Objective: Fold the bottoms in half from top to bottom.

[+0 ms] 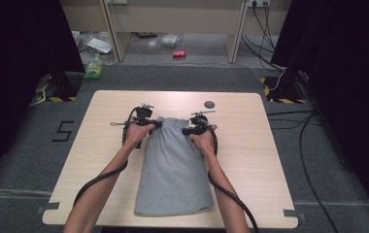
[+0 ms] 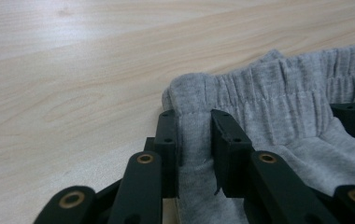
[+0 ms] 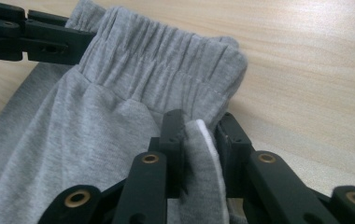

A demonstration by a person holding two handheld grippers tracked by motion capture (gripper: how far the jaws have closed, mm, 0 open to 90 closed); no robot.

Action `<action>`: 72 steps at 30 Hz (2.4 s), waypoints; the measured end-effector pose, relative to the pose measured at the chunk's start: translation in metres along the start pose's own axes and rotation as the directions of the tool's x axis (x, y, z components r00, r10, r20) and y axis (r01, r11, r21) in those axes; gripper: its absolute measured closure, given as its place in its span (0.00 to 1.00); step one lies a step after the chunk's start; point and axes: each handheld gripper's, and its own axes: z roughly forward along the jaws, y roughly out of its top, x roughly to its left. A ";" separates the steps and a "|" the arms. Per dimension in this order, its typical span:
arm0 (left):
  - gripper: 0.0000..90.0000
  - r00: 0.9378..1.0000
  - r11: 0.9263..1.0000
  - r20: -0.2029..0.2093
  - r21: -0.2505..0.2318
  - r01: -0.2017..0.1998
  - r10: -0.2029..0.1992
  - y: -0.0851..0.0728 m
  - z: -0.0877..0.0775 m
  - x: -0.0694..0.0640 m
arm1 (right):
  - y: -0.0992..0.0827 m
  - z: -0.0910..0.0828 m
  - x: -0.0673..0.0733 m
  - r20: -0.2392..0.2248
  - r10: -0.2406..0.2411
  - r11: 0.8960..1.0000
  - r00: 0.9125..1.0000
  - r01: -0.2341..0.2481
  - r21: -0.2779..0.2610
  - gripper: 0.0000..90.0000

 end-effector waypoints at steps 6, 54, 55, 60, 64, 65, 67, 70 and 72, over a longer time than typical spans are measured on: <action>0.83 1.000 0.998 0.024 -0.056 0.001 0.001 0.014 -0.016 -0.003 | 0.005 -0.011 -0.004 -0.029 -0.005 0.998 1.000 0.003 -0.061 0.86; 0.82 0.902 0.931 0.285 -0.266 -0.252 0.325 -0.157 -0.157 -0.071 | -0.136 -0.139 0.078 -0.153 -0.323 0.932 0.934 0.285 -0.225 0.85; 0.81 0.902 0.933 0.290 -0.261 -0.247 0.319 -0.161 -0.156 -0.070 | -0.140 -0.138 0.079 -0.155 -0.321 0.934 0.934 0.286 -0.213 0.84; 0.74 0.900 0.947 0.327 -0.238 -0.216 0.288 -0.169 -0.157 -0.066 | -0.148 -0.143 0.082 -0.164 -0.320 0.938 0.933 0.288 -0.194 0.74; 0.66 0.892 0.950 0.365 -0.254 -0.179 0.266 -0.165 -0.169 -0.065 | -0.146 -0.154 0.085 -0.199 -0.303 0.943 0.932 0.263 -0.204 0.65; 0.66 0.893 0.949 0.363 -0.263 -0.176 0.266 -0.163 -0.171 -0.064 | -0.145 -0.158 0.084 -0.201 -0.300 0.941 0.933 0.254 -0.225 0.64; 0.64 0.897 0.946 0.355 -0.277 -0.167 0.263 -0.158 -0.175 -0.062 | -0.144 -0.164 0.083 -0.198 -0.293 0.940 0.935 0.245 -0.237 0.64; 0.63 0.915 0.949 0.334 -0.288 -0.128 0.225 -0.150 -0.173 -0.056 | -0.142 -0.165 0.080 -0.184 -0.290 0.938 0.939 0.242 -0.247 0.64; 0.62 0.928 0.953 0.313 -0.279 -0.114 0.202 -0.147 -0.167 -0.053 | -0.140 -0.164 0.081 -0.182 -0.287 0.940 0.940 0.239 -0.244 0.64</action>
